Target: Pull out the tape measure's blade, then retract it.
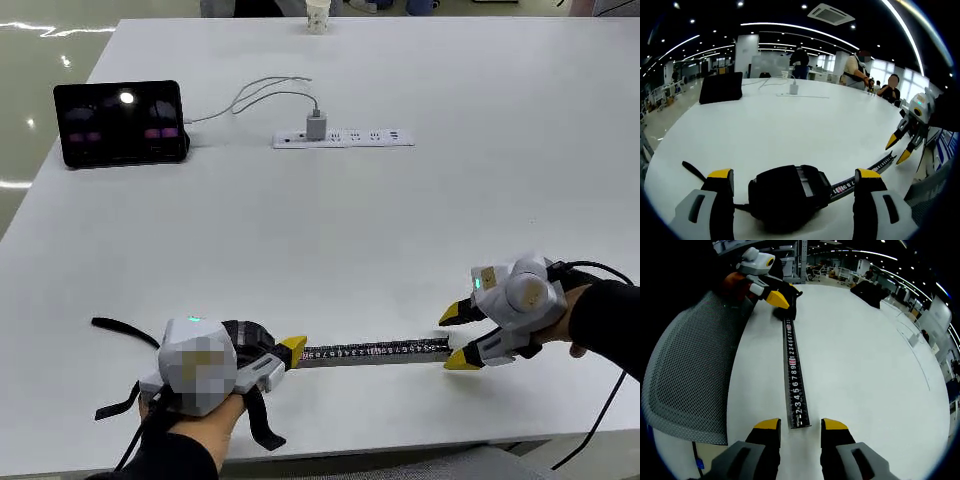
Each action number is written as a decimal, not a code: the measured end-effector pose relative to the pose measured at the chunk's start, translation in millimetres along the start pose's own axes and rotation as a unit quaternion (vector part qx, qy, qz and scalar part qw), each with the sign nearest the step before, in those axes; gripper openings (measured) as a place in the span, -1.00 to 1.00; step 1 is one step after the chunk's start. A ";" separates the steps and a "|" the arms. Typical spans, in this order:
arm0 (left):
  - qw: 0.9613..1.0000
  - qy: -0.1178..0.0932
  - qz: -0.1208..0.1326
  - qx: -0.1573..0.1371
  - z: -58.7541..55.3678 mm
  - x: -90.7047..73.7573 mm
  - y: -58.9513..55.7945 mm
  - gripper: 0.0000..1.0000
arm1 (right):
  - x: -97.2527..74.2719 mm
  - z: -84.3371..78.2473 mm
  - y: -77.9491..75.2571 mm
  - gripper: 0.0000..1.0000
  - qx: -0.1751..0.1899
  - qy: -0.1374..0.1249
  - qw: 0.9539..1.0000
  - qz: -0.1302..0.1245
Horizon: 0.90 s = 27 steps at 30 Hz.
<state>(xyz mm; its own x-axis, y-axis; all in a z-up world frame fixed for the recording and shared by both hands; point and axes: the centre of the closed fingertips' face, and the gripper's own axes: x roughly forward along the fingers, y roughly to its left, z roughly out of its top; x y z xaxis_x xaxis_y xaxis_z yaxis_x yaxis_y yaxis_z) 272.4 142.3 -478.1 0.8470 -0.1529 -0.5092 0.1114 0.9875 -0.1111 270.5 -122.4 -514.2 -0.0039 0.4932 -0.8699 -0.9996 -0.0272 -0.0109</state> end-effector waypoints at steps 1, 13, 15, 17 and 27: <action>1.000 0.000 0.000 -0.001 0.0 0.0 -0.1 0.95 | -0.1 -0.4 0.0 -0.47 -0.002 0.001 1.000 0.000; 1.000 0.000 0.000 -0.001 -0.1 -0.1 0.9 0.93 | 4.6 0.0 -1.1 -0.66 -0.035 0.023 0.999 0.016; 1.000 0.000 0.000 0.000 -0.3 0.0 1.3 0.93 | 5.5 0.3 -1.4 -0.68 -0.038 0.026 0.999 0.019; 1.000 0.001 0.001 0.000 -0.6 0.2 1.5 0.93 | 5.8 -0.2 -0.8 -0.66 -0.043 0.030 0.998 0.023; 1.000 0.000 0.004 -0.001 -0.3 0.1 3.3 0.91 | 6.8 -6.7 1.4 -0.72 -0.054 0.044 0.997 0.032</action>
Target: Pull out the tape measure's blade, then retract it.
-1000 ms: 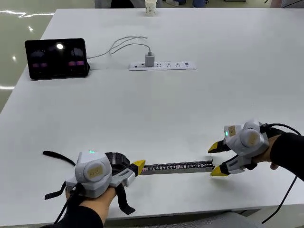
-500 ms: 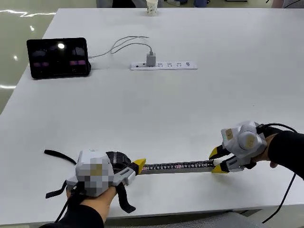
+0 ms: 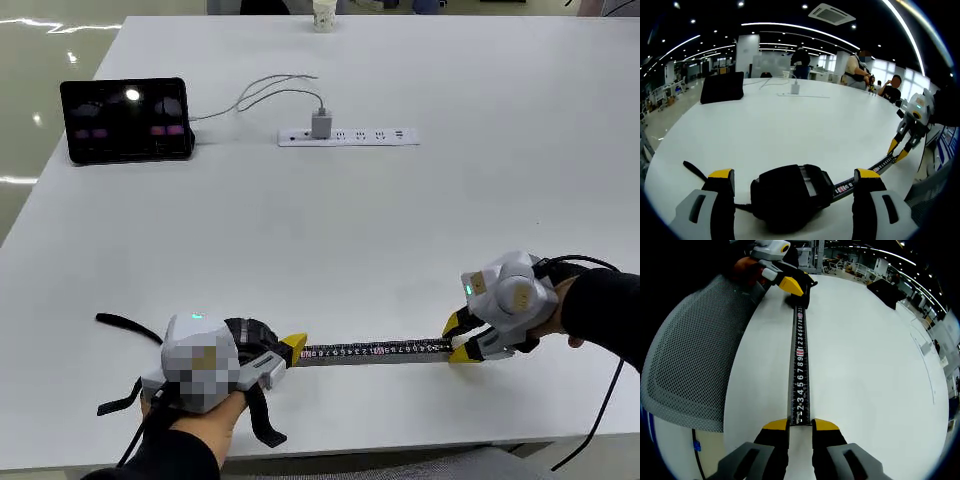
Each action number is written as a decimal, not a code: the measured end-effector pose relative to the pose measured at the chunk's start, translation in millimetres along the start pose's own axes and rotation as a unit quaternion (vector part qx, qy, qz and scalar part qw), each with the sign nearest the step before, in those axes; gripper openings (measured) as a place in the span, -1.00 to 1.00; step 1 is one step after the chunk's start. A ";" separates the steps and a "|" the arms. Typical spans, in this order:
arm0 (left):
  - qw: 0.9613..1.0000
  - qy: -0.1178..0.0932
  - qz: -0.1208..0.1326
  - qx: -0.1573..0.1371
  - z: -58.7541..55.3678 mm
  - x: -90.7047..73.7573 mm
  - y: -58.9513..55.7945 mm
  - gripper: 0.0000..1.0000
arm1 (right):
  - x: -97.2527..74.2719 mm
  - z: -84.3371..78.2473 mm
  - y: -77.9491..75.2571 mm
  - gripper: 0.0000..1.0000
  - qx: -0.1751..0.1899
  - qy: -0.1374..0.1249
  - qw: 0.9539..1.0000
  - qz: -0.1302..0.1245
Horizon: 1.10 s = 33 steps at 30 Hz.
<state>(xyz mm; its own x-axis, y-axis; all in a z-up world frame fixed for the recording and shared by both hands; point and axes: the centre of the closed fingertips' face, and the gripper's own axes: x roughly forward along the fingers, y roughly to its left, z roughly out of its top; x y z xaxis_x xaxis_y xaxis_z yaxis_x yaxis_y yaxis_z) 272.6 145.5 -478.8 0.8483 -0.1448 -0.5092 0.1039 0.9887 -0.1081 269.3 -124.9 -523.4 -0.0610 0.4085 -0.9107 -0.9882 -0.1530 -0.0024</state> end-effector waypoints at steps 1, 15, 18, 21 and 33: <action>1.000 0.000 0.000 0.000 0.2 0.0 0.2 0.91 | -0.4 0.6 -0.4 -0.73 0.001 -0.001 1.000 -0.001; 1.000 0.008 0.004 -0.002 -4.1 0.3 2.4 0.81 | 0.9 1.3 -0.2 -0.77 -0.004 0.017 1.000 0.001; 1.000 0.013 0.003 -0.002 -4.8 -0.4 2.3 0.72 | 1.2 1.2 -1.9 -0.77 0.030 0.011 0.999 0.001; 1.000 0.019 0.003 -0.013 -7.3 0.3 3.5 0.71 | 1.7 1.4 -3.9 -0.78 0.053 0.000 0.999 0.002; 0.999 0.034 0.014 -0.019 -12.3 -0.9 8.1 0.45 | 2.3 1.7 -4.0 -0.78 0.087 0.000 0.996 -0.004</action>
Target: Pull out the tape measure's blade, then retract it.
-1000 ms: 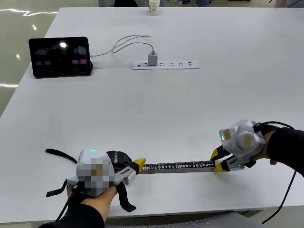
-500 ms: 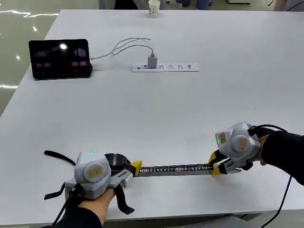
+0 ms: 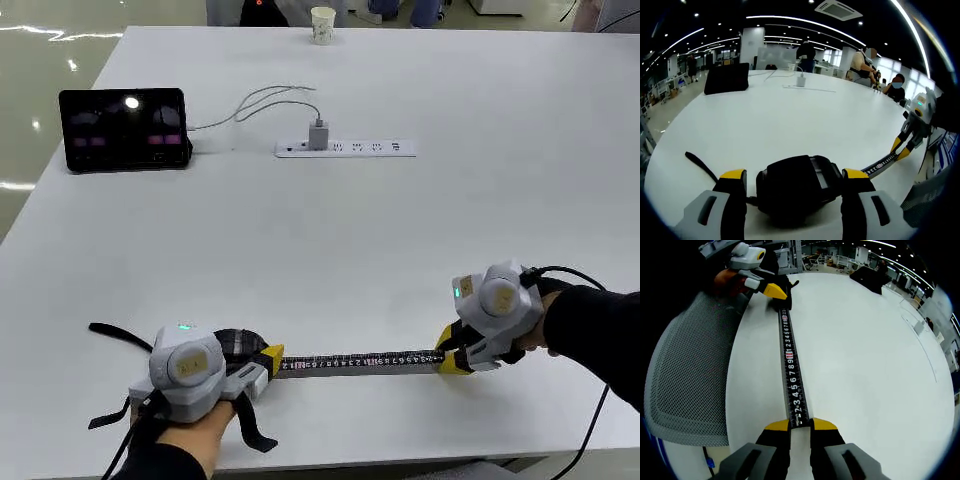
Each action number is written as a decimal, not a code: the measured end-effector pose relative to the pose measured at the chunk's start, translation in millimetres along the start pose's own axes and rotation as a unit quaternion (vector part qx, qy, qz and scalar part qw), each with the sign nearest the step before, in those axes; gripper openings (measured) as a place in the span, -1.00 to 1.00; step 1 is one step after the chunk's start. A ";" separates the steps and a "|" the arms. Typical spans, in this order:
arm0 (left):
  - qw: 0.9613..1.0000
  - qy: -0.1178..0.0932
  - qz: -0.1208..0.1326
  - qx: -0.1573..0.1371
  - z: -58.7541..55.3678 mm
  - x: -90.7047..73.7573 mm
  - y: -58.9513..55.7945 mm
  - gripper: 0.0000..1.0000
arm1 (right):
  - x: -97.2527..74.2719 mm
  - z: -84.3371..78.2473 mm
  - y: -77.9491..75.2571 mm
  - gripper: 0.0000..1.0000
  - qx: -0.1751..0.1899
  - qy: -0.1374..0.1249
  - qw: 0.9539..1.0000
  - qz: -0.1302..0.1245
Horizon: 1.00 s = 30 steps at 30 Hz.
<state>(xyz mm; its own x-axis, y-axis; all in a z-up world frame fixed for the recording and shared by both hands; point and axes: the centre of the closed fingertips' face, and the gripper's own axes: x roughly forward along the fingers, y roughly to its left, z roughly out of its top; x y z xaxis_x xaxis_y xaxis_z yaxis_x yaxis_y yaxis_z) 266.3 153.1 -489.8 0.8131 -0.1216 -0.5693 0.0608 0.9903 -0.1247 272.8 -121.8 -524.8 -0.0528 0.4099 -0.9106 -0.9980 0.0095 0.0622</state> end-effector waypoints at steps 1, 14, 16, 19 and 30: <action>1.000 0.001 -0.001 0.001 -0.3 0.0 -0.5 0.44 | 0.0 0.0 0.0 -0.78 0.000 0.000 1.000 0.000; 1.000 0.019 -0.014 0.008 -4.4 -0.4 -6.7 0.25 | -0.6 0.1 0.7 -0.78 -0.002 0.003 1.000 -0.011; 1.000 0.020 -0.014 0.010 -4.6 -0.1 -6.4 0.24 | -0.7 0.3 0.8 -0.78 -0.002 0.004 1.000 -0.011; 1.000 0.020 -0.014 0.014 -4.4 0.2 -5.9 0.24 | -0.7 0.6 1.3 -0.78 -0.001 0.004 1.000 -0.012; 1.000 0.019 -0.015 0.014 -4.2 0.8 -4.8 0.24 | 0.4 1.4 0.9 -0.78 -0.004 0.007 1.000 -0.013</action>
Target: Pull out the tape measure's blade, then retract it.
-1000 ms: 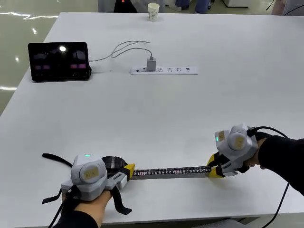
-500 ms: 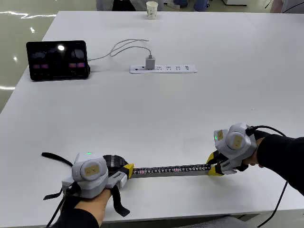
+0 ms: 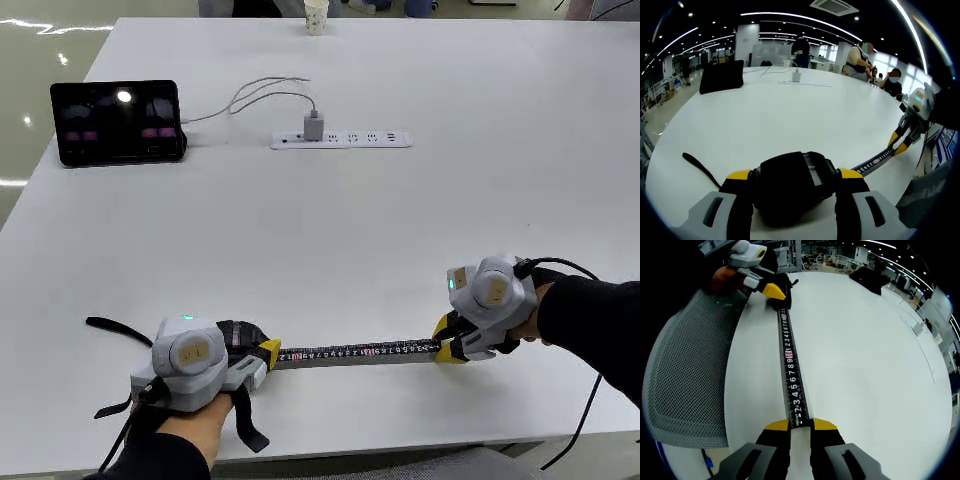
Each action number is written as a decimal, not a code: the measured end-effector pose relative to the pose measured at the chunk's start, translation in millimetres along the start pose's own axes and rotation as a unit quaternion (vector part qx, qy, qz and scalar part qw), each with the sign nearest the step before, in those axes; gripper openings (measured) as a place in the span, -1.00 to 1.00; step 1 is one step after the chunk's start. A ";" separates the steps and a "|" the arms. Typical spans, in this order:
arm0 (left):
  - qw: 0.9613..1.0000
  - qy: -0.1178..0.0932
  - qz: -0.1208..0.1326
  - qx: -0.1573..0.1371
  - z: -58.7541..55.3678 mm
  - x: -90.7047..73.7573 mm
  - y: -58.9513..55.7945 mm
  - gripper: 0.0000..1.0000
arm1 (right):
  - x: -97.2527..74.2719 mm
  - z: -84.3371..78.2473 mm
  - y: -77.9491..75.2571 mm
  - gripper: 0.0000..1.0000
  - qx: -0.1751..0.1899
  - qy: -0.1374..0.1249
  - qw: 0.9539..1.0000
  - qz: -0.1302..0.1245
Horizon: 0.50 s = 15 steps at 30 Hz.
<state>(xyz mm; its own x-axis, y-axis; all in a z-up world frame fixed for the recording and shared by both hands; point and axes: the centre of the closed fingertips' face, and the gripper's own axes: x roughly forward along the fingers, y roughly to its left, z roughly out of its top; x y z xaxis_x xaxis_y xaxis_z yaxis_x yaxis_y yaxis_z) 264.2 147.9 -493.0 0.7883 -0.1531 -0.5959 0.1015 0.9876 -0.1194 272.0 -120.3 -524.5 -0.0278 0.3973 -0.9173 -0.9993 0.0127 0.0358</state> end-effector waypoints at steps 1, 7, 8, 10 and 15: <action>1.000 0.000 0.000 0.000 0.0 0.0 0.0 0.24 | 0.2 0.1 -0.1 -0.78 0.000 0.000 1.000 0.000; 1.000 0.000 0.000 -0.001 0.0 -0.3 0.1 0.24 | 1.2 1.5 0.3 -0.78 0.004 -0.001 1.000 -0.004; 1.000 0.001 0.000 -0.001 0.1 -0.4 0.1 0.24 | 1.1 1.7 0.6 -0.78 0.004 -0.002 1.000 -0.005; 1.000 0.000 0.000 -0.001 0.0 -0.5 0.0 0.24 | 1.2 1.9 0.3 -0.78 0.005 -0.001 1.000 -0.006; 1.000 0.000 0.000 -0.001 0.1 -1.1 0.0 0.24 | 1.6 3.0 0.3 -0.78 0.012 -0.002 1.000 -0.006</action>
<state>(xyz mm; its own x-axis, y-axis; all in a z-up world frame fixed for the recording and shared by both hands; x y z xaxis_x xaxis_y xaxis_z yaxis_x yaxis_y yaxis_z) 263.4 148.1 -492.3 0.7889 -0.1533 -0.5951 0.1008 0.9875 -0.1209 271.7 -116.9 -524.8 -0.0151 0.4000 -0.9164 -0.9986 0.0402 0.0340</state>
